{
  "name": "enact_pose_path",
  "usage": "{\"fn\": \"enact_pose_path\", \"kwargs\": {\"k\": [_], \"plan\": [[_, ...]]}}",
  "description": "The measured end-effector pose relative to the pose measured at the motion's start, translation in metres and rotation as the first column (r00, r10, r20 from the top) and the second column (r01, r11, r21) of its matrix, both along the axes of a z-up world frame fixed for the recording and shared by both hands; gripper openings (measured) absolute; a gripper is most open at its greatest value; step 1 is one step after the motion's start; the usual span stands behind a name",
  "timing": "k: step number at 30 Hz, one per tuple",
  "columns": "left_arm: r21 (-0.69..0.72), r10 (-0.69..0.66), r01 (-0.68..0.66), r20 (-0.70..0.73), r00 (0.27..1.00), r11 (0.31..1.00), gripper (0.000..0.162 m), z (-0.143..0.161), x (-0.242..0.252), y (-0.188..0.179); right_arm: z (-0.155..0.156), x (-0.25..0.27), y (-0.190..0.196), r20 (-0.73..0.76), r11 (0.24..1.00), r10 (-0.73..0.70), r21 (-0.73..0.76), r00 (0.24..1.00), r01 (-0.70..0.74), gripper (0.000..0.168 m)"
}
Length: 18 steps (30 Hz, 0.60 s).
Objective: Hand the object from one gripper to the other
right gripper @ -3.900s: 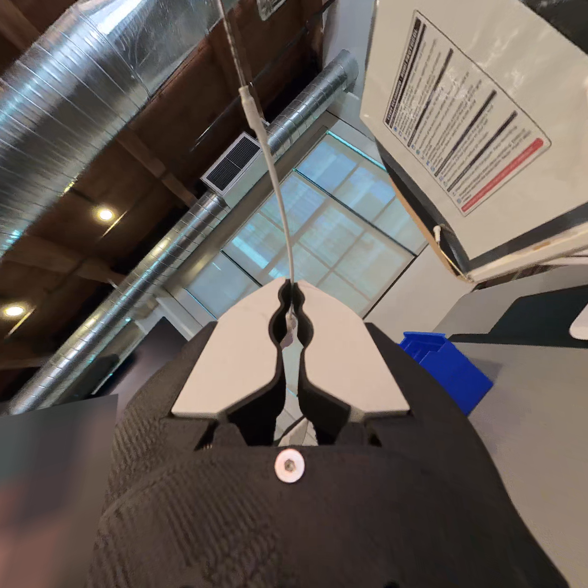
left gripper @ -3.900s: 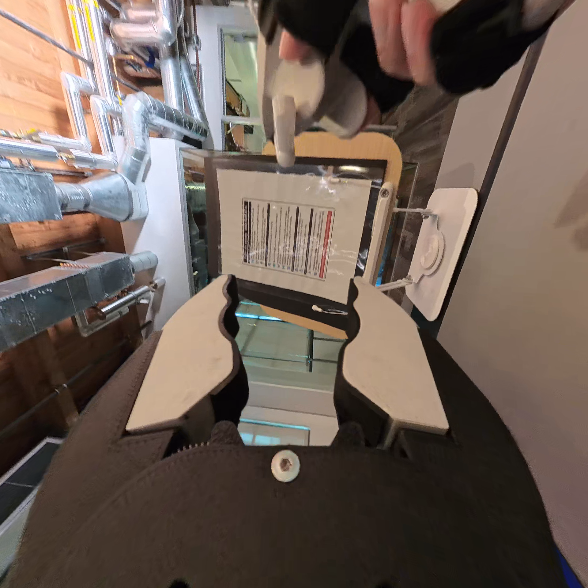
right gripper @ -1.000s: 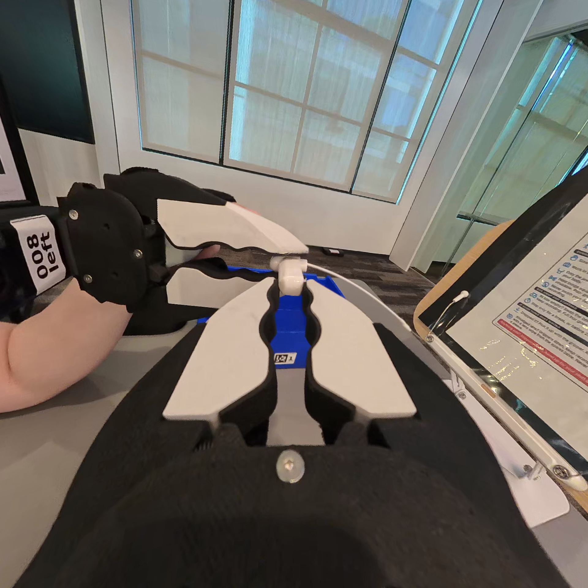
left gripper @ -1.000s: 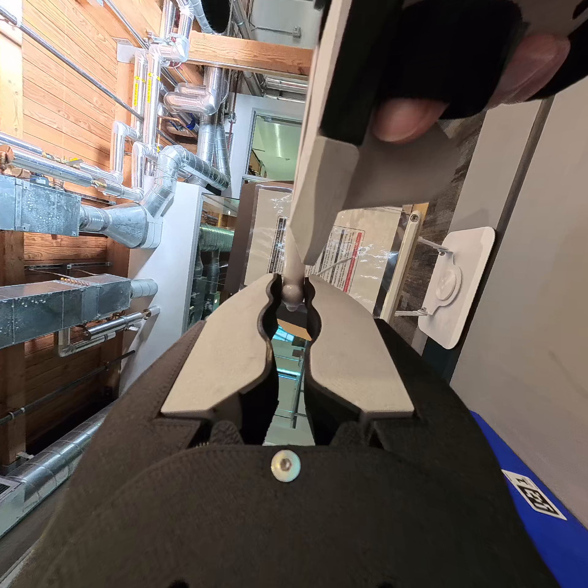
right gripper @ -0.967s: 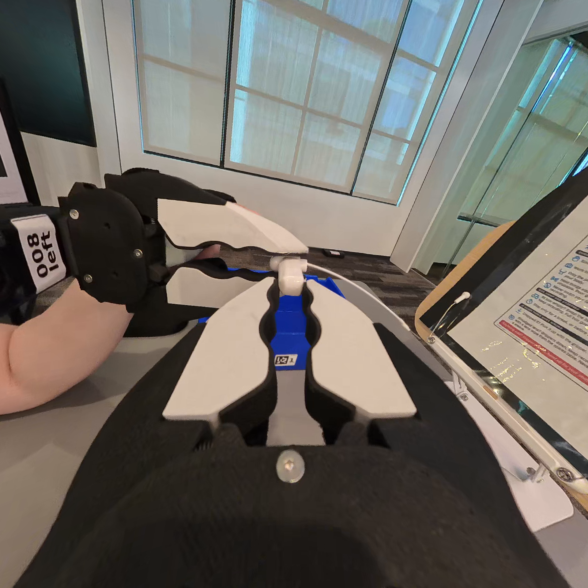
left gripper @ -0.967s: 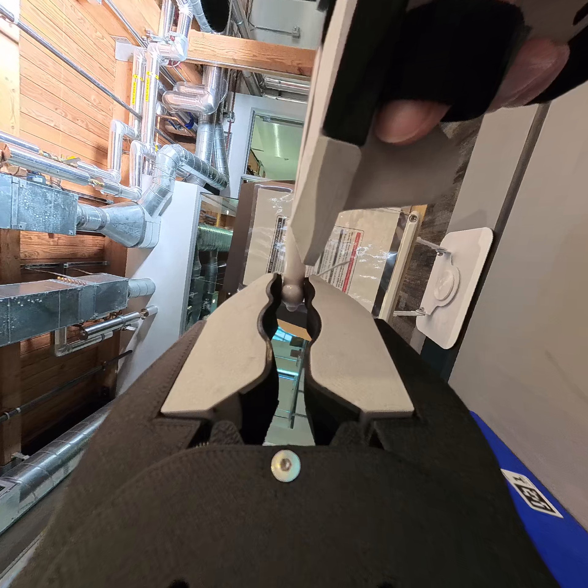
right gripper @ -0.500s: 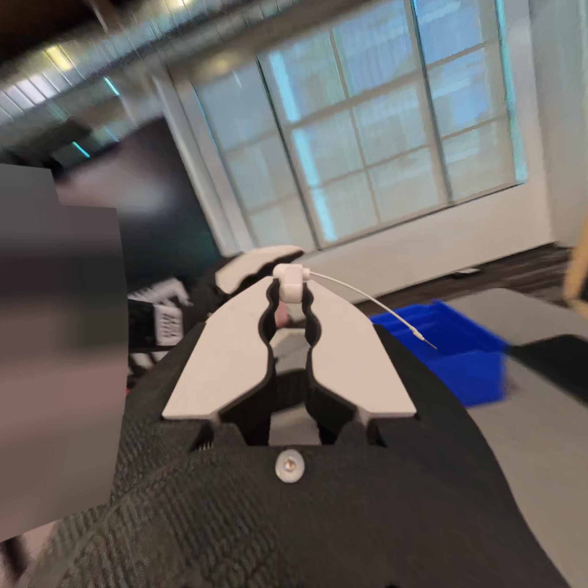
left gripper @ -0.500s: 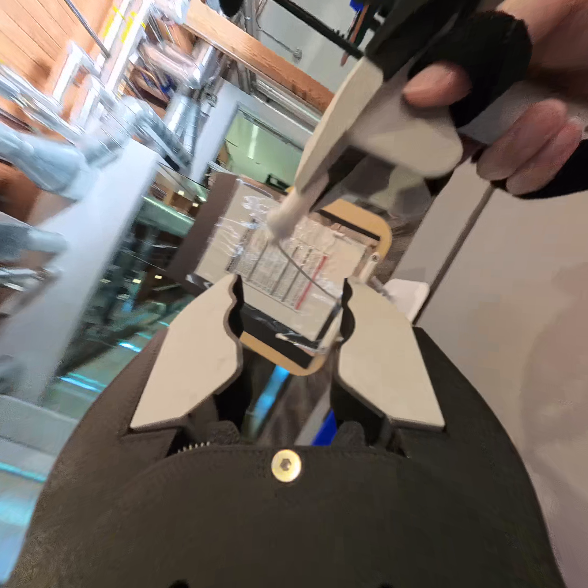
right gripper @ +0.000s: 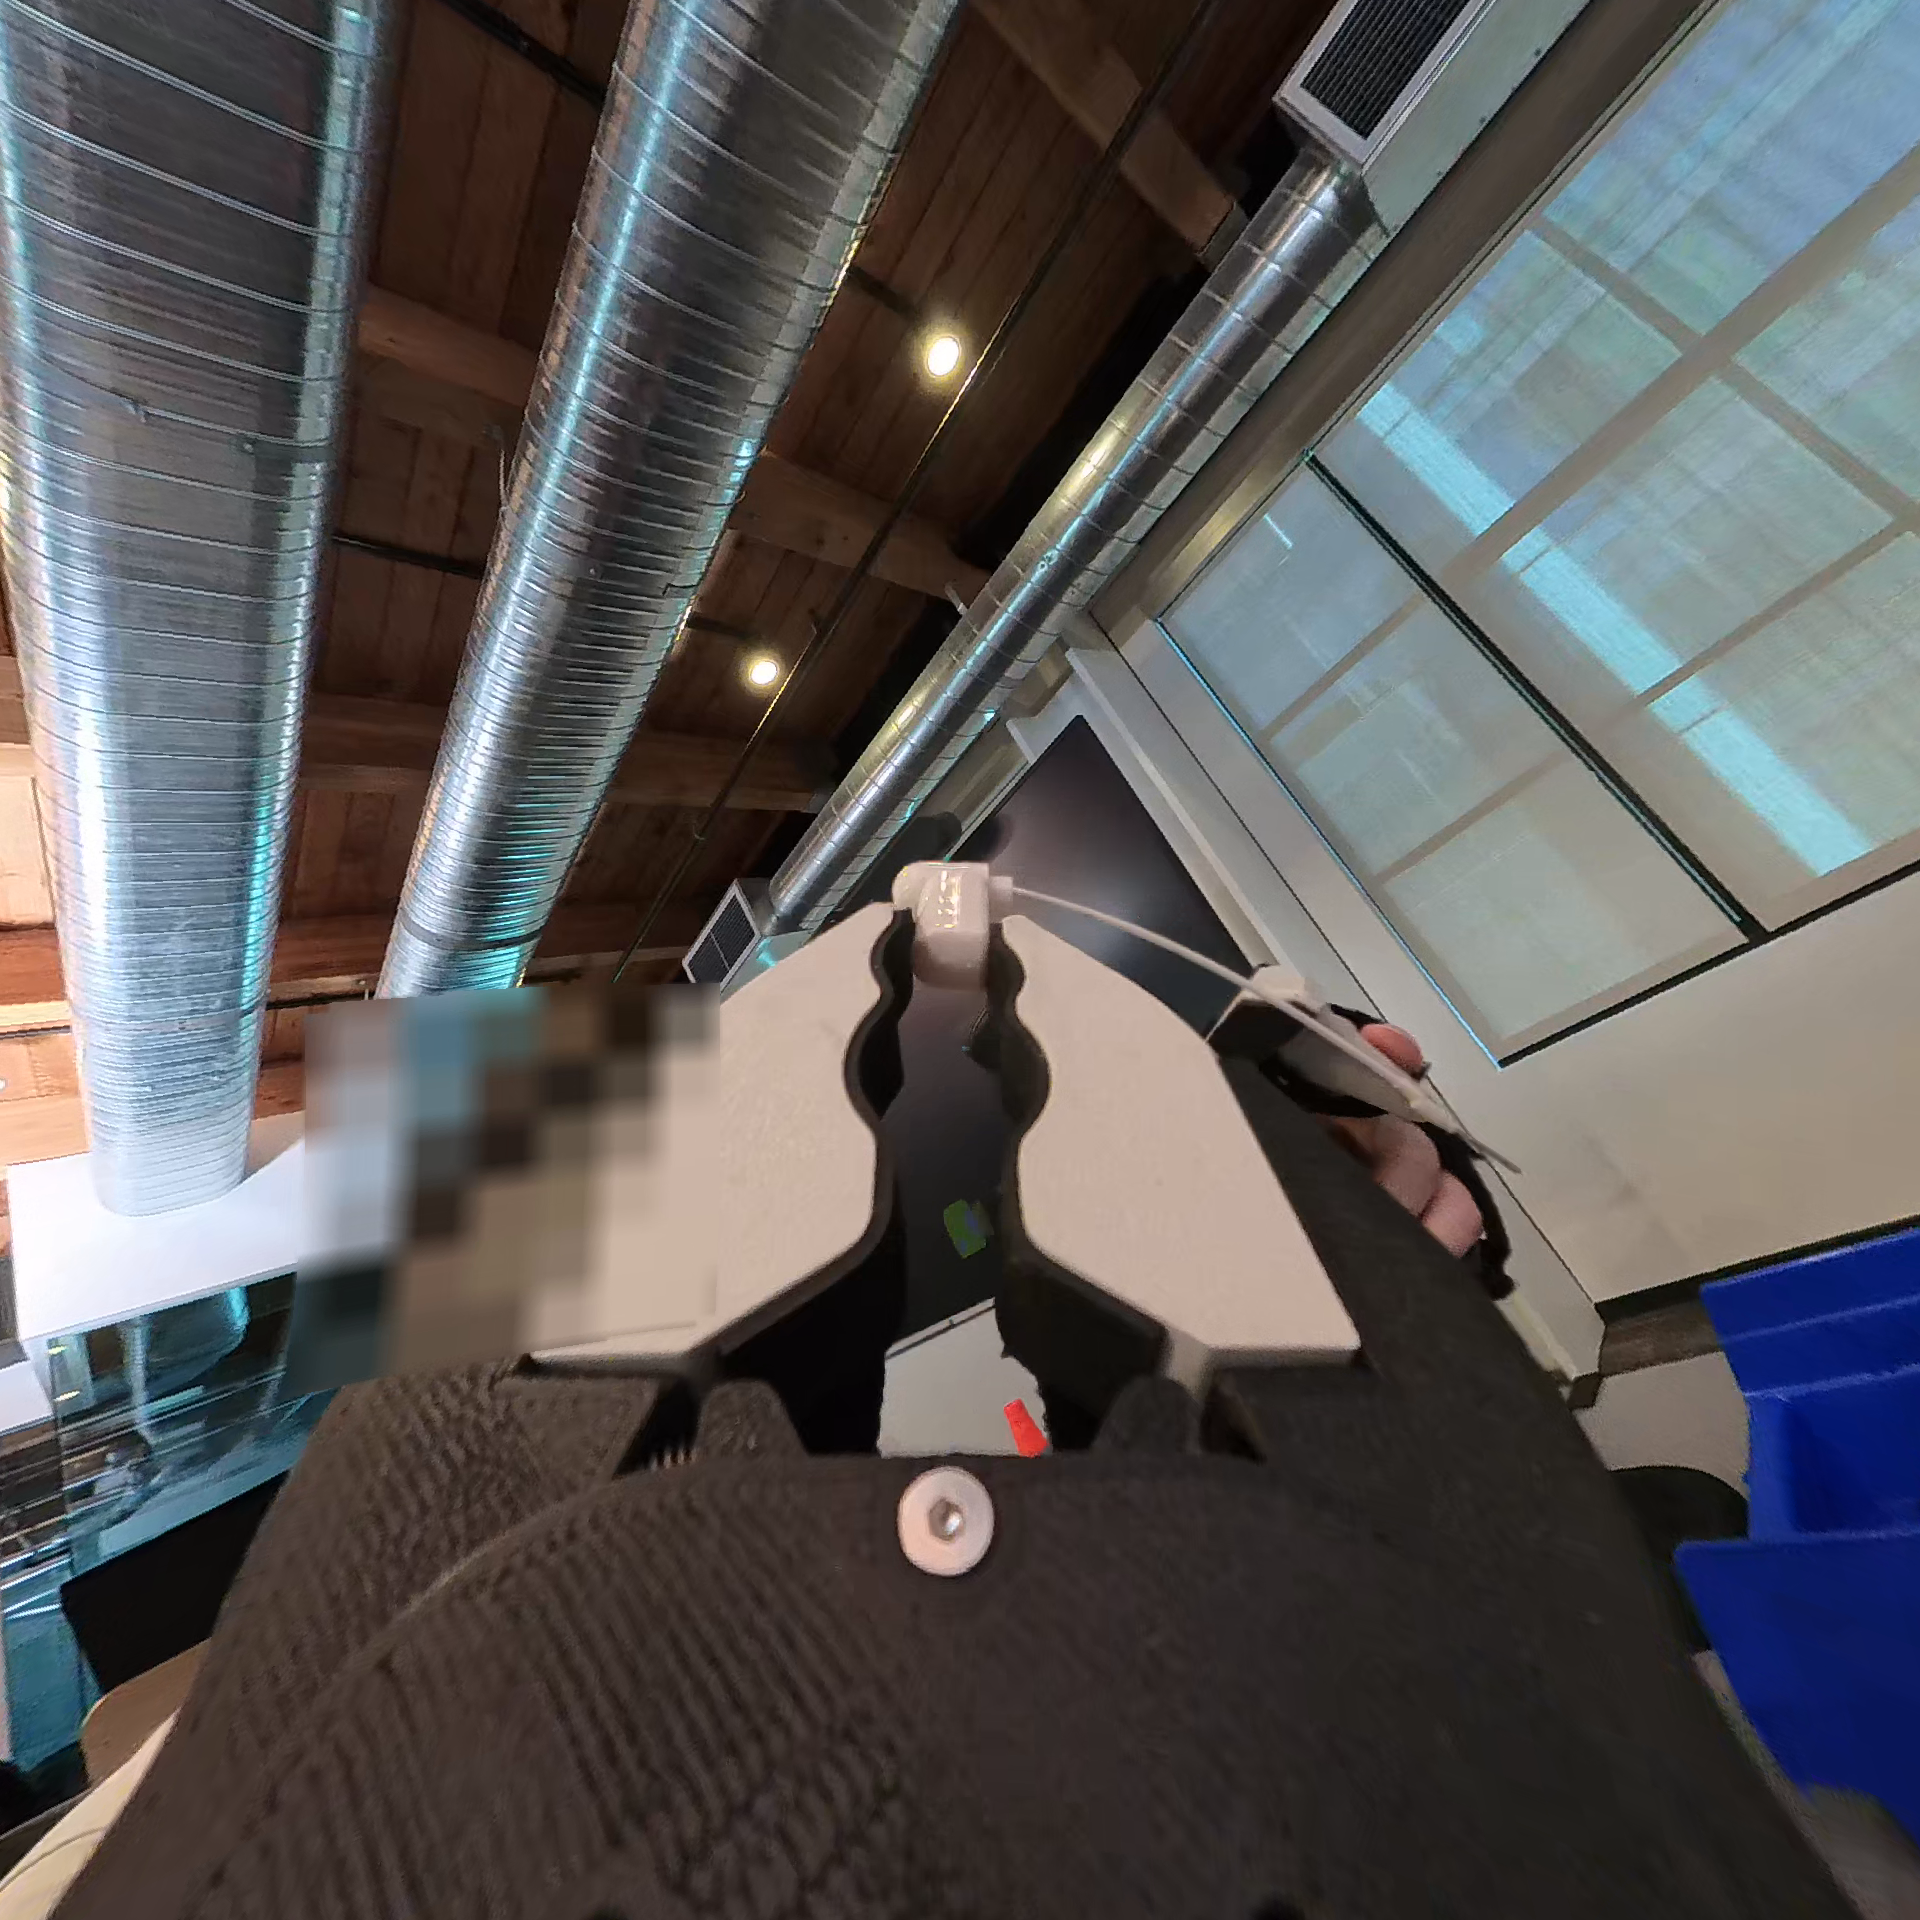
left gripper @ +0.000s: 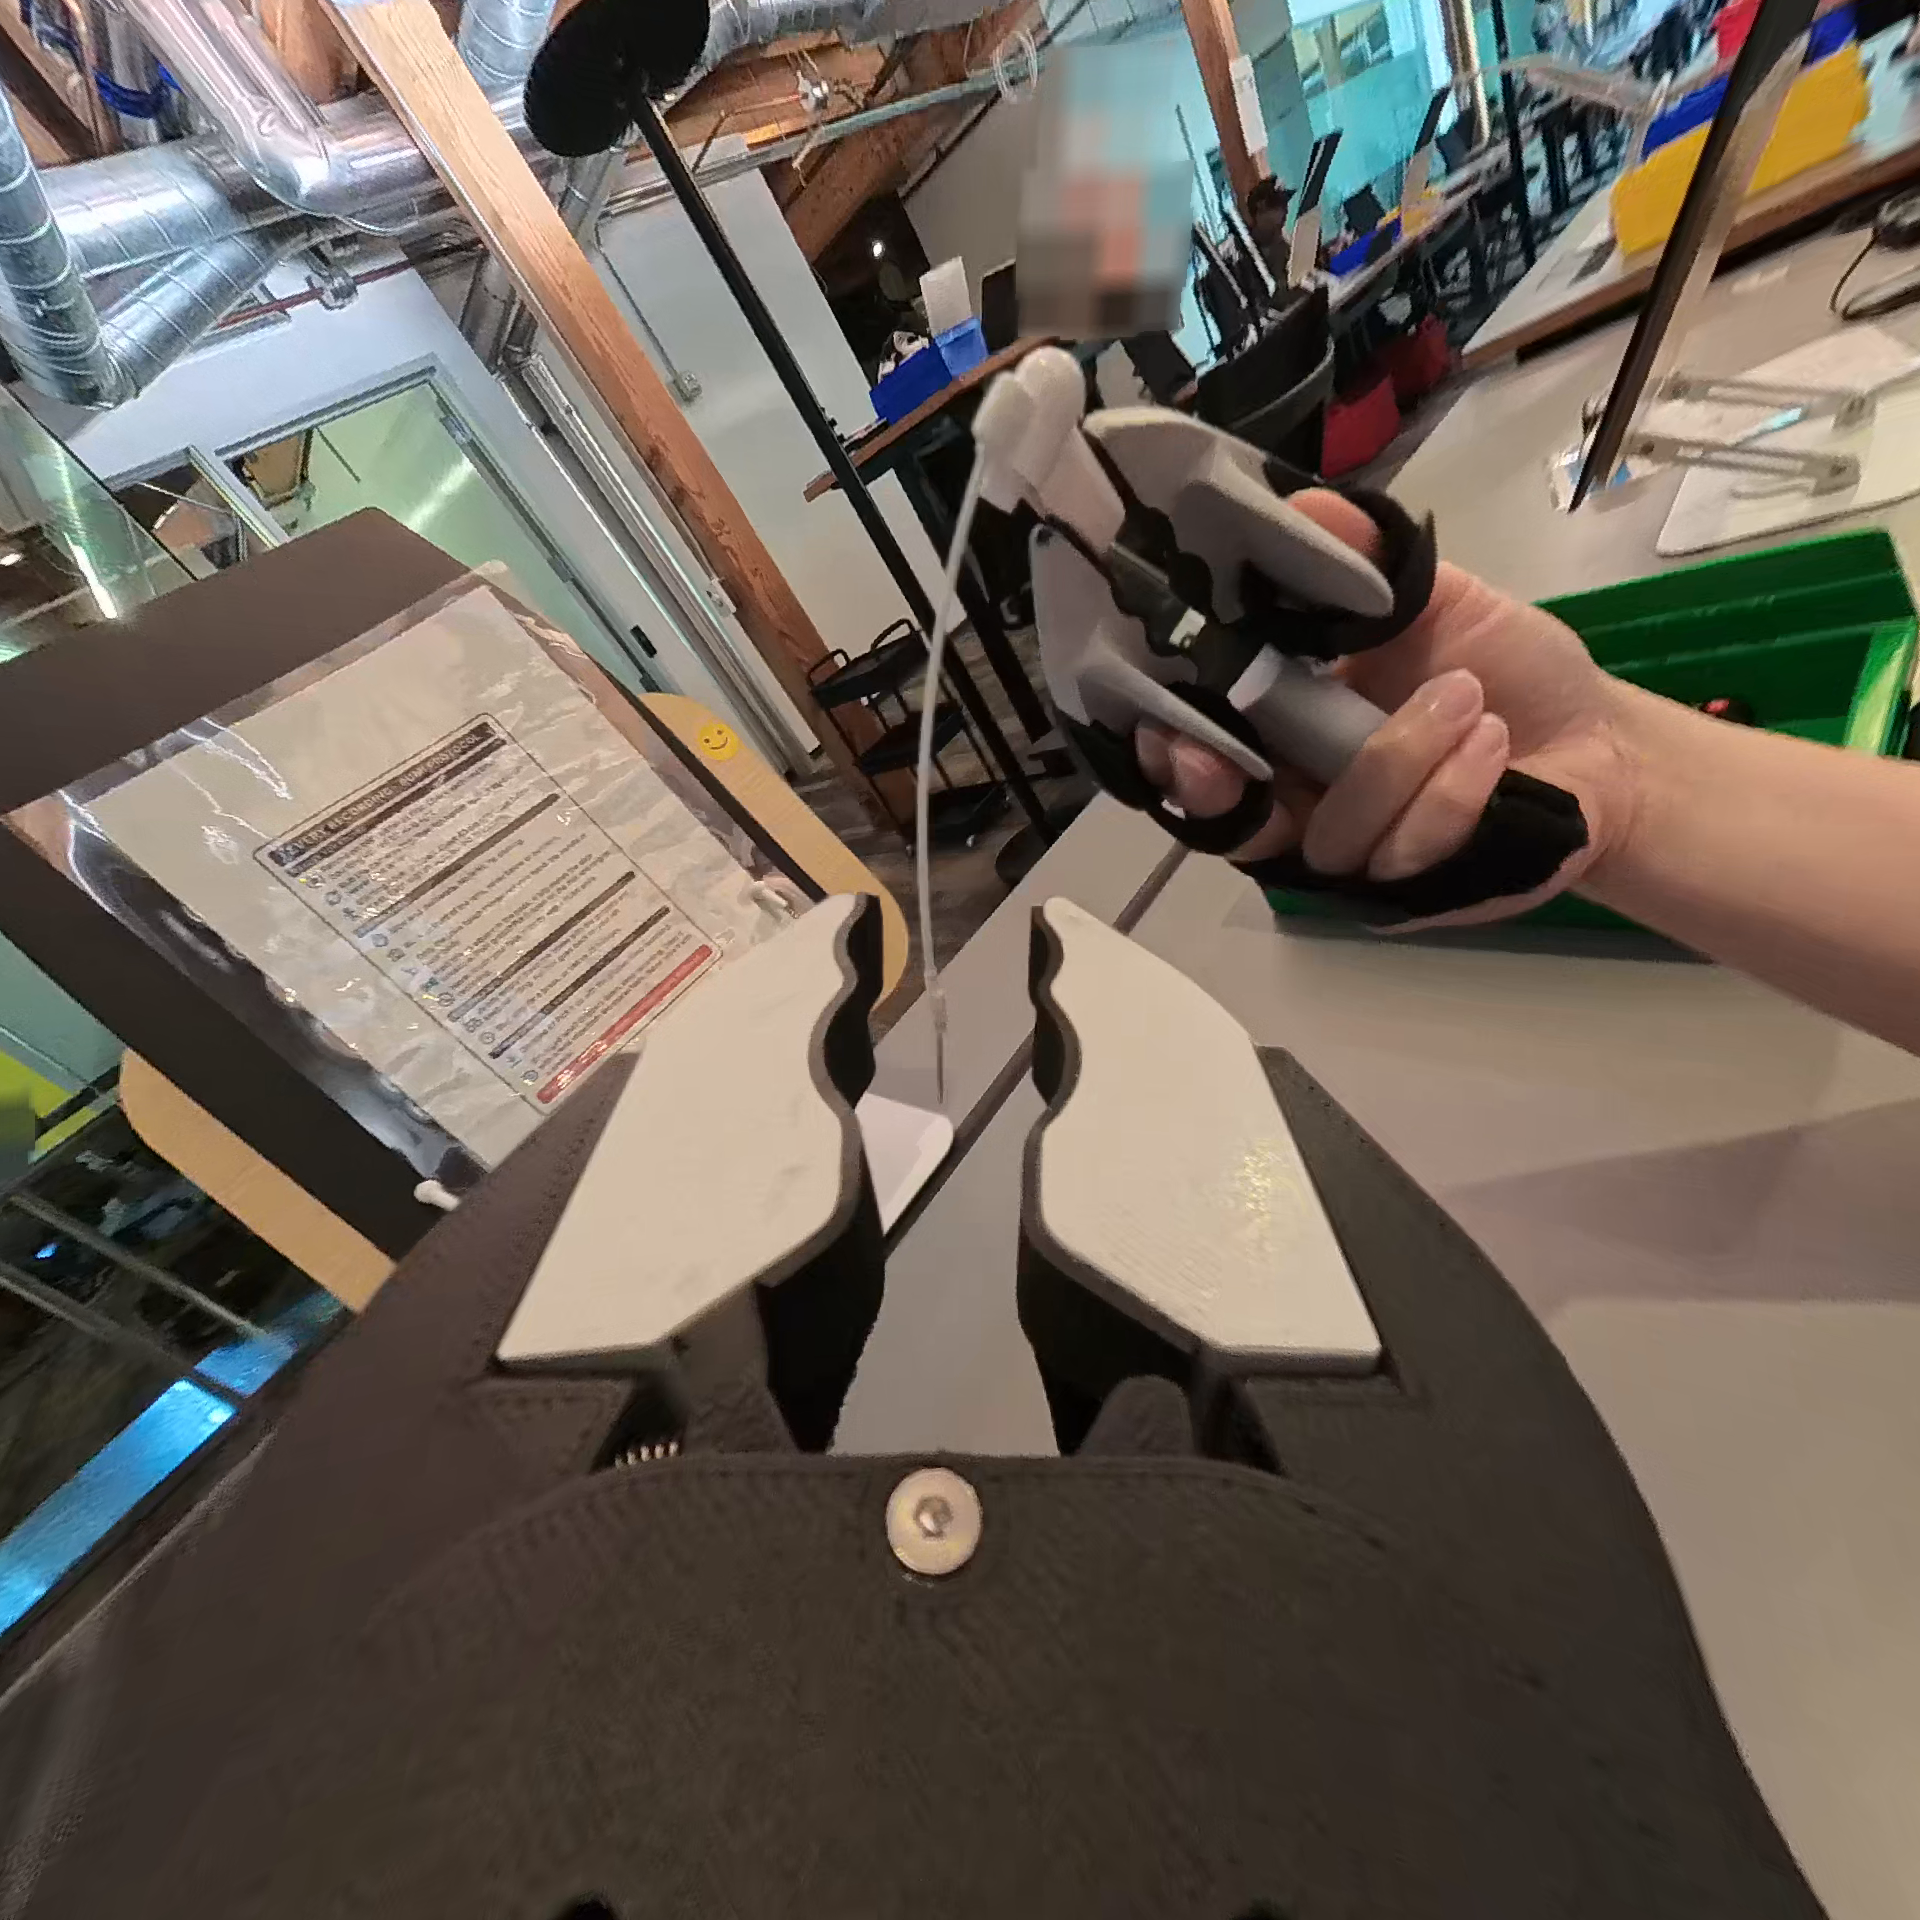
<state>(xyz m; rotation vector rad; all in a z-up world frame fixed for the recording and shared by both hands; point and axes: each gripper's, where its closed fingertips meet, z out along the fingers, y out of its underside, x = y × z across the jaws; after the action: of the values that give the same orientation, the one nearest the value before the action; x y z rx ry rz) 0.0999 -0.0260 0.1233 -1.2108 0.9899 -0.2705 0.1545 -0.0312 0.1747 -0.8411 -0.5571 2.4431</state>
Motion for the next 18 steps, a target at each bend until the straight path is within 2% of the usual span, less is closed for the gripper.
{"fn": "enact_pose_path", "kwargs": {"k": [1,5,7,9,10,12,14,15,16,17,18], "plan": [[-0.003,-0.004,0.004,0.025,1.0,1.0,0.026,0.002,0.001,0.001,0.0,-0.002,-0.002,0.003,1.0,0.011,0.004,1.0,-0.011,0.015],[0.009,-0.02,0.02,0.058,0.998,1.0,0.025,0.003,0.007,0.003,0.0,-0.008,-0.011,0.015,0.999,0.048,0.015,0.999,-0.049,0.014],[0.017,-0.007,0.006,0.065,0.998,1.0,0.017,0.003,0.006,0.006,0.0,-0.011,-0.015,0.024,0.997,0.067,0.022,0.997,-0.067,0.014],[0.021,-0.008,0.007,0.084,0.996,1.0,0.0,0.006,0.005,0.007,0.0,-0.013,-0.017,0.033,0.997,0.072,0.033,0.997,-0.073,0.017],[0.016,-0.012,0.011,0.097,0.995,1.0,0.0,0.008,0.004,0.007,-0.001,-0.014,-0.016,0.041,0.997,0.064,0.034,0.997,-0.065,0.017],[-0.017,-0.005,0.007,0.103,0.995,1.0,0.0,0.009,-0.001,0.009,-0.004,-0.016,-0.012,0.067,0.999,0.012,0.045,0.998,-0.015,0.014],[-0.044,0.03,-0.025,0.118,0.993,0.999,0.0,0.01,-0.01,0.014,-0.013,-0.024,0.0,0.166,0.986,-0.148,0.1,0.975,0.133,0.021],[-0.069,0.048,-0.04,0.125,0.991,0.997,0.0,0.01,-0.015,0.017,-0.019,-0.028,0.009,0.227,0.955,-0.28,0.169,0.933,0.246,0.027],[-0.096,0.066,-0.054,0.127,0.99,0.994,0.0,0.009,-0.021,0.02,-0.024,-0.03,0.017,0.271,0.892,-0.432,0.271,0.86,0.363,0.032],[-0.125,0.082,-0.067,0.125,0.989,0.99,0.0,0.006,-0.025,0.023,-0.028,-0.03,0.025,0.284,0.791,-0.591,0.391,0.755,0.471,0.036],[-0.16,0.098,-0.079,0.111,0.989,0.984,0.0,0.002,-0.029,0.026,-0.028,-0.027,0.032,0.254,0.649,-0.739,0.517,0.624,0.558,0.039]]}}
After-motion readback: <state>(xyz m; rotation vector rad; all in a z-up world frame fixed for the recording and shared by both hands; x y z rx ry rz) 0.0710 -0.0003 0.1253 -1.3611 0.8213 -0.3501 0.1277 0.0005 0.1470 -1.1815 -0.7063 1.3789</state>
